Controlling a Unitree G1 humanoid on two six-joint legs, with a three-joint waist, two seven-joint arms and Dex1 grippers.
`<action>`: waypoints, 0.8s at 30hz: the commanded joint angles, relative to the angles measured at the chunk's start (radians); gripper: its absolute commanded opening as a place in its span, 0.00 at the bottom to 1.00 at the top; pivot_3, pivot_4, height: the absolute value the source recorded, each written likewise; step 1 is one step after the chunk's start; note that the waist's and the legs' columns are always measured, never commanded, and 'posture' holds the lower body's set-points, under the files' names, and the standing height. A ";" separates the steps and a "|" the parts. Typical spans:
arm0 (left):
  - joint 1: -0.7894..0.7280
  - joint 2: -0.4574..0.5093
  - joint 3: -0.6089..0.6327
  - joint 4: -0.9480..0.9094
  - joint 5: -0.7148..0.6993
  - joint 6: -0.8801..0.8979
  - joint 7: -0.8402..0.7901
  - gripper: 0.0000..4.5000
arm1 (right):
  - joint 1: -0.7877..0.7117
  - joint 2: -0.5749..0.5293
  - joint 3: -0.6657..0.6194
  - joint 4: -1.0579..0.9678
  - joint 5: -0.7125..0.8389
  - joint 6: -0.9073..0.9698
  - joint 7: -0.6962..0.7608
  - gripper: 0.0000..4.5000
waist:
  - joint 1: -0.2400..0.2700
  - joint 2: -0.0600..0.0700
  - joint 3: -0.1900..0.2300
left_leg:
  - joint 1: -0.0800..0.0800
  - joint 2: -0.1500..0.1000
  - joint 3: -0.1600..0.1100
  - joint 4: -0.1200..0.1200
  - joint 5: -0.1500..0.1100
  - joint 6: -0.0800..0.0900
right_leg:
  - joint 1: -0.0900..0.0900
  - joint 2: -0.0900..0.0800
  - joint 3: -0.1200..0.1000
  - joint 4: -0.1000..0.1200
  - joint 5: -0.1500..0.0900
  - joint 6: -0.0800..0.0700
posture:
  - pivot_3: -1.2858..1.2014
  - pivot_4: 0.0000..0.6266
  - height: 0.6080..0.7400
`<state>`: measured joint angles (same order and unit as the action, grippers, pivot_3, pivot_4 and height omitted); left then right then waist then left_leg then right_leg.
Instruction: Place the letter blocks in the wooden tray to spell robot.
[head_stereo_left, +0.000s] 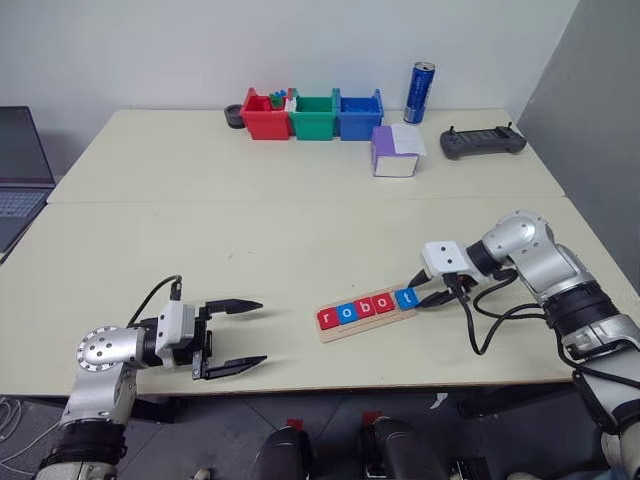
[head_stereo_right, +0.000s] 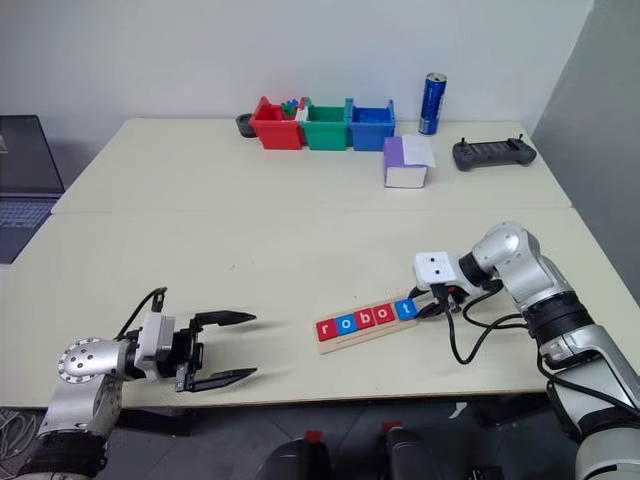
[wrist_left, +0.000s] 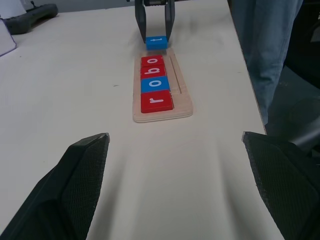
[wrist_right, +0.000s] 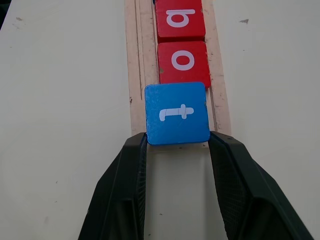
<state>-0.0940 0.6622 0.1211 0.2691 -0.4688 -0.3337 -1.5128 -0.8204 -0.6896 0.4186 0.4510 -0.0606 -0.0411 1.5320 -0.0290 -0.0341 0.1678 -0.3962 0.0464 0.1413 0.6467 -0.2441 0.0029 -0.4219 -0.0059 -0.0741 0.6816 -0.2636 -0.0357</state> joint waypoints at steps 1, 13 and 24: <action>0.013 0.006 0.014 -0.064 -0.014 0.008 0.025 1.00 | -0.034 0.000 0.000 0.014 -0.015 -0.025 0.022 0.33 | 0.000 0.000 0.000 | 0.000 0.000 0.000 0.000 0.000 0.000 | 0.000 0.000 0.000 0.000 0.000 0.000 | 0.52 0.24 1.00; -0.001 0.015 0.017 -0.059 -0.018 0.028 0.027 1.00 | -0.060 0.052 0.003 0.063 -0.049 -0.007 0.010 0.33 | -0.001 0.000 0.000 | 0.000 0.000 0.000 0.000 0.000 0.000 | 0.000 0.000 0.000 0.000 0.000 0.000 | 0.52 0.24 1.00; 0.006 0.012 0.018 -0.052 -0.016 0.019 0.025 1.00 | -0.068 0.073 0.009 0.073 -0.066 0.004 0.006 0.33 | -0.001 0.000 0.000 | 0.000 0.000 0.000 0.000 0.000 0.000 | 0.000 0.000 0.000 0.000 0.000 0.000 | 0.52 0.24 1.00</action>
<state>-0.0896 0.6648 0.1210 0.2273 -0.4703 -0.3071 -1.4861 -0.8559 -0.6185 0.4255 0.5334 -0.1205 -0.0366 1.5288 -0.0303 -0.0341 0.1678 -0.3960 0.0464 0.1413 0.6466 -0.2440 0.0027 -0.4219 -0.0059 -0.0742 0.6820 -0.2636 -0.0358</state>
